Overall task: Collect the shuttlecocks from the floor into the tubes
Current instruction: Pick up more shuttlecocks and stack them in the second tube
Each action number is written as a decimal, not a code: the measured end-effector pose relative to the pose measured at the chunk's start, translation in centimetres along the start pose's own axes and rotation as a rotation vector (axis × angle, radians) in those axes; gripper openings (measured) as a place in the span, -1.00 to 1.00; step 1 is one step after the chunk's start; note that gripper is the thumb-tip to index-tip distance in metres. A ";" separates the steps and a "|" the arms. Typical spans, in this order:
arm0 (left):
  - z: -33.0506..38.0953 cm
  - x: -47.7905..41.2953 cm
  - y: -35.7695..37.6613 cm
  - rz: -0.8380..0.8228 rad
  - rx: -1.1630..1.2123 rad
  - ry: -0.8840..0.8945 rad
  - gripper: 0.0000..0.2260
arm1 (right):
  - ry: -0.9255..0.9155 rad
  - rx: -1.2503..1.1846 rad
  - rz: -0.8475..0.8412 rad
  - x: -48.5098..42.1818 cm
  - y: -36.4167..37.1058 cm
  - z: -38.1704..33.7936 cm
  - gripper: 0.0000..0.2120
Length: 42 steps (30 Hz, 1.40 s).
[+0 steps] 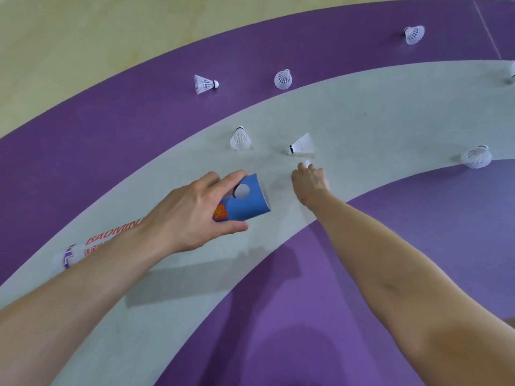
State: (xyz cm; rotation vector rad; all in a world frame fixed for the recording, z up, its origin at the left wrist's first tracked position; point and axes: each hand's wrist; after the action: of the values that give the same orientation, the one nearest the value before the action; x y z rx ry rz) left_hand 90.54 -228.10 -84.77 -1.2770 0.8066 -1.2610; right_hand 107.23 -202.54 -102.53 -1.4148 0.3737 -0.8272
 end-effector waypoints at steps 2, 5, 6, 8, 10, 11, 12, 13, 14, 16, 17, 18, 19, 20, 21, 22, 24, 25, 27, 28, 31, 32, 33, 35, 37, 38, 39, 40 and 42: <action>-0.4 0.9 0.0 0.013 0.018 0.017 -0.23 | 0.038 -0.013 0.021 0.9 -0.1 0.6 -0.68; -1.5 1.5 -0.2 0.044 0.053 -0.001 -0.24 | 0.115 -0.312 0.135 2.4 -3.3 0.5 -0.75; -2.0 1.5 -0.3 0.054 0.073 -0.018 -0.24 | 0.145 -0.486 0.207 2.9 -5.3 0.1 -0.79; -2.8 1.6 -0.4 0.067 0.125 -0.058 -0.26 | 0.196 -0.845 0.352 4.7 -10.3 -1.1 -0.87; -3.5 1.6 -0.5 0.079 0.159 -0.082 -0.26 | 0.220 -1.190 0.436 7.4 -15.2 -2.6 -0.91; -3.8 1.5 -0.4 0.083 0.165 -0.085 -0.27 | 0.223 -1.375 0.457 9.0 -17.2 -3.4 -0.93; -4.1 1.5 -0.3 0.086 0.174 -0.090 -0.27 | 0.219 -1.535 0.475 10.5 -18.9 -4.1 -0.93; -4.3 1.4 -0.2 0.090 0.188 -0.096 -0.28 | 0.214 -1.655 0.485 11.6 -20.1 -4.7 -0.93; -4.5 1.3 -0.1 0.098 0.207 -0.098 -0.29 | 0.212 -1.743 0.483 12.5 -20.9 -5.1 -0.93; -4.9 1.4 0.1 0.122 0.252 -0.105 -0.29 | 0.226 -1.827 0.476 13.5 -21.9 -5.9 -0.96; -4.9 1.4 0.2 0.134 0.266 -0.109 -0.29 | 0.235 -1.843 0.474 13.7 -22.2 -6.2 -0.96; -4.9 1.4 0.2 0.138 0.274 -0.110 -0.28 | 0.242 -1.858 0.471 13.8 -22.3 -6.4 -0.96; -4.9 1.3 0.1 0.138 0.280 -0.108 -0.28 | 0.240 -1.868 0.463 13.9 -22.4 -6.8 -0.95; -4.9 1.3 0.1 0.141 0.288 -0.104 -0.28 | 0.224 -1.863 0.440 14.1 -22.5 -7.2 -0.94; -4.9 1.2 0.1 0.147 0.298 -0.099 -0.28 | 0.188 -1.837 0.387 14.2 -22.4 -7.6 -0.93; -4.8 1.2 0.0 0.154 0.303 -0.094 -0.28 | 0.133 -1.788 0.300 14.3 -22.3 -8.1 -0.91; -4.8 1.1 -0.1 0.158 0.281 -0.089 -0.25 | 0.007 -1.663 0.104 14.4 -22.1 -8.6 -0.87; -4.9 1.2 -0.1 0.160 0.261 -0.090 -0.24 | -0.033 -1.615 0.053 14.3 -22.1 -8.5 -0.83; -5.1 1.4 0.0 0.166 0.238 -0.093 -0.22 | -0.054 -1.551 0.034 13.9 -22.5 -7.6 -0.78; -5.2 1.4 -0.1 0.171 0.233 -0.095 -0.22 | -0.058 -1.518 0.028 13.8 -22.7 -7.0 -0.77; -5.4 1.5 -0.2 0.212 0.251 -0.090 -0.21 | -0.084 -1.428 -0.009 13.6 -22.7 -5.3 -0.80; -5.4 1.5 -0.3 0.239 0.274 -0.091 -0.21 | -0.078 -1.373 0.005 13.4 -22.5 -4.9 -0.82; -5.4 1.6 -0.3 0.269 0.305 -0.090 -0.21 | -0.061 -1.294 0.035 13.2 -22.3 -4.4 -0.84; -5.1 1.9 -0.5 0.315 0.364 -0.076 -0.22 | -0.016 -1.075 0.088 12.9 -21.7 -3.6 -0.84; -4.7 2.0 -0.6 0.362 0.399 -0.061 -0.23 | 0.000 -0.870 0.068 12.8 -21.3 -3.2 -0.80; -4.5 1.9 -0.7 0.390 0.420 -0.061 -0.22 | -0.011 -0.786 0.043 12.7 -20.8 -3.2 -0.76; -4.3 1.9 -0.9 0.418 0.444 -0.064 -0.21 | -0.030 -0.717 0.016 12.5 -20.3 -3.4 -0.72; -4.1 1.8 -1.0 0.441 0.468 -0.067 -0.19 | -0.050 -0.672 -0.010 12.4 -19.8 -3.6 -0.68; -3.4 1.8 -1.6 0.485 0.499 -0.063 -0.17 | -0.080 -0.639 -0.043 12.0 -19.3 -4.1 -0.63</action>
State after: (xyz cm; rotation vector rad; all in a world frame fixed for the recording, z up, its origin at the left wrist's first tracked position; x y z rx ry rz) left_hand 87.25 -230.38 -83.51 -0.6631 0.6490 -0.9400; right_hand 107.15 -212.74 -81.86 -2.0465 0.5788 -0.7101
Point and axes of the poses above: each hand's wrist, its own x-axis away from the middle knuckle, its own y-axis out of the palm, z = x × y, and after that the axes turned 8 degrees about -x, right-handed
